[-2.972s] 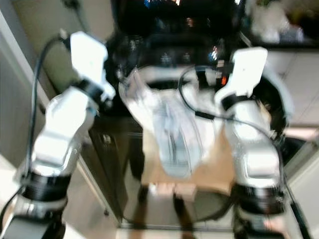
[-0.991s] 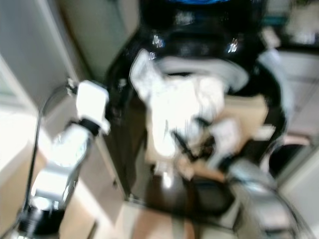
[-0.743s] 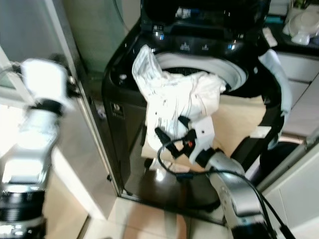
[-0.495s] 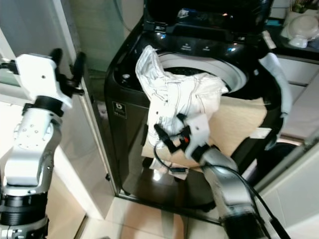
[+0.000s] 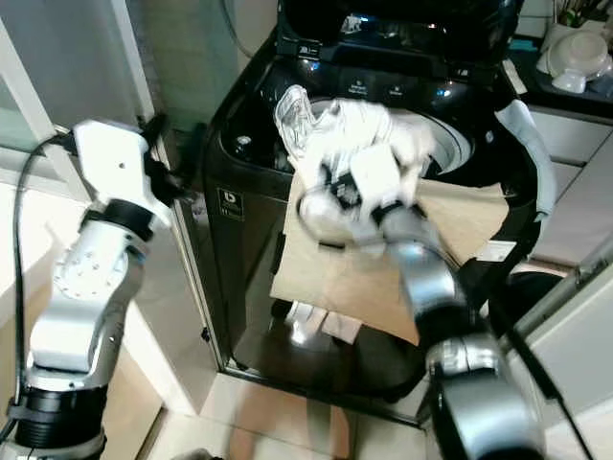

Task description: Clothes washing

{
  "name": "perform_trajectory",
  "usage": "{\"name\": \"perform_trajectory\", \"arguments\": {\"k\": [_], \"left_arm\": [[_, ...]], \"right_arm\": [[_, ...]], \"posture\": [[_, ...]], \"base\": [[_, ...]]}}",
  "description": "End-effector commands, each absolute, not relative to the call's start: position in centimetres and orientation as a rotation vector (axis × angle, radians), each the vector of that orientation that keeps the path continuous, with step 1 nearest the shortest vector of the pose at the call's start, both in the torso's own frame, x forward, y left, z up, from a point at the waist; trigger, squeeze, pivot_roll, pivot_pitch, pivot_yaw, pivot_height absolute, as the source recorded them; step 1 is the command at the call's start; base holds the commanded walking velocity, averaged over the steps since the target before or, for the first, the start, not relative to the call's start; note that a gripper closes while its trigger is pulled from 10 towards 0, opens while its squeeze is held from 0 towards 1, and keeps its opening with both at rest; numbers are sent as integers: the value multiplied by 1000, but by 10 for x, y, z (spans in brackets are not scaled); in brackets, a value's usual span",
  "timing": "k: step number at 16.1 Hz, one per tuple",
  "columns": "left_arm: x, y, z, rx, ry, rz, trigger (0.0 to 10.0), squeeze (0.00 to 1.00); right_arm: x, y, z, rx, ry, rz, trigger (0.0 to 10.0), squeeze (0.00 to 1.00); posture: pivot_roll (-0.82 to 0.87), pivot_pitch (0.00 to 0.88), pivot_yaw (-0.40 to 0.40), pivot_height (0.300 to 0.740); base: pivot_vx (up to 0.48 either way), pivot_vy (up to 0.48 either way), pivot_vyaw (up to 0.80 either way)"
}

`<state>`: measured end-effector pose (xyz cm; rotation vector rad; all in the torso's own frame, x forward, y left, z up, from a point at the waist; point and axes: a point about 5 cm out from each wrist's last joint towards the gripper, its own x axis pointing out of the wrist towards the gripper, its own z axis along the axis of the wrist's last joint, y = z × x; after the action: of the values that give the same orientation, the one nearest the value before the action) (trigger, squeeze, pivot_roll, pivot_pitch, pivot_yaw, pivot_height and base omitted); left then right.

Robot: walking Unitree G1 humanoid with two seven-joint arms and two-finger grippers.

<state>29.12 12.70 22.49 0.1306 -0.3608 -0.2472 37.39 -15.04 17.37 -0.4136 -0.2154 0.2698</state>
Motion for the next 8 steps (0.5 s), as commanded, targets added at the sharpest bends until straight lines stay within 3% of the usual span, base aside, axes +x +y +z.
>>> {"name": "perform_trajectory", "arguments": {"k": [1, 4, 8], "left_arm": [[290, 124, 227, 126, -364, -264, 10000, 0], [292, 122, 225, 129, -353, -273, 10000, 0], [292, 121, 215, 177, -316, -272, 10000, 0]], "right_arm": [[380, -160, 180, -467, -232, 210, 10000, 0], [399, -174, 228, -584, -369, 22, 10000, 0], [394, -170, 261, -485, -563, -8, 10000, 0]], "posture": [[-28, 0, -41, 740], [-27, 0, -43, 740], [-37, 0, -44, 740]], "base": [[0, 0, 0], [0, 0, 0], [0, 0, 0]]}}
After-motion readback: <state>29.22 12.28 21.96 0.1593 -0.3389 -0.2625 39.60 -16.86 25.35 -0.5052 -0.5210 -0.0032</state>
